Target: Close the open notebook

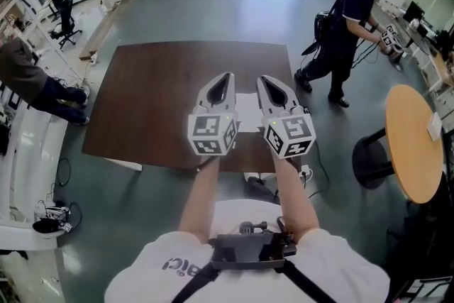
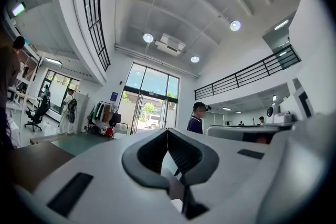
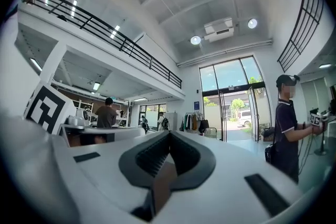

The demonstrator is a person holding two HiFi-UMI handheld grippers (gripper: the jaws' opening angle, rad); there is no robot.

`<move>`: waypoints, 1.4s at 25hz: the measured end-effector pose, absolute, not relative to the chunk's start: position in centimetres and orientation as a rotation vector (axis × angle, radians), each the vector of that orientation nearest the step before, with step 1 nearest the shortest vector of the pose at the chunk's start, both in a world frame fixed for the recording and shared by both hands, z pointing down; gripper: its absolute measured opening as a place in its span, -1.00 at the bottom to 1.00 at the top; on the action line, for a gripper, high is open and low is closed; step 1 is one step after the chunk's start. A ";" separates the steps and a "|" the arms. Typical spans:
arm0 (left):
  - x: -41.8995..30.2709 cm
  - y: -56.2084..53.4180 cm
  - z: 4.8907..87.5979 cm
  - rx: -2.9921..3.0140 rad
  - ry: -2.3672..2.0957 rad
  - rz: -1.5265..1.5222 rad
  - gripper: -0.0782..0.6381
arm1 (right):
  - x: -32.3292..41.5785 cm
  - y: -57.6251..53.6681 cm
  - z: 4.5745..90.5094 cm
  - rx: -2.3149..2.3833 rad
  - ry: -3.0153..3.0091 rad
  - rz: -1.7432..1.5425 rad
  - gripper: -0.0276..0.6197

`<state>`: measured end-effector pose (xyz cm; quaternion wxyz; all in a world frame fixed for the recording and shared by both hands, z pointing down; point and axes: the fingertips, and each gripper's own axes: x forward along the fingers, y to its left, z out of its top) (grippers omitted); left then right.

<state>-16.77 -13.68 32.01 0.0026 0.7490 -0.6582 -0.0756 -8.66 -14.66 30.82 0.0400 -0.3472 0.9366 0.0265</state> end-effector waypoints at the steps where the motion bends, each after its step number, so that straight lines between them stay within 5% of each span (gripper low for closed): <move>1: -16.8 -14.3 32.2 2.346 -2.064 -0.223 -0.76 | -8.8 -15.4 30.9 -1.062 2.871 0.070 -0.91; 17: -18.1 -21.9 37.2 2.191 -2.066 -0.112 -0.76 | -9.7 -23.7 33.8 -1.006 2.931 -0.039 -0.91; 35: -22.6 -19.7 63.1 1.620 -1.965 0.171 -0.76 | -12.2 -28.1 45.9 -0.931 3.102 -0.403 -0.91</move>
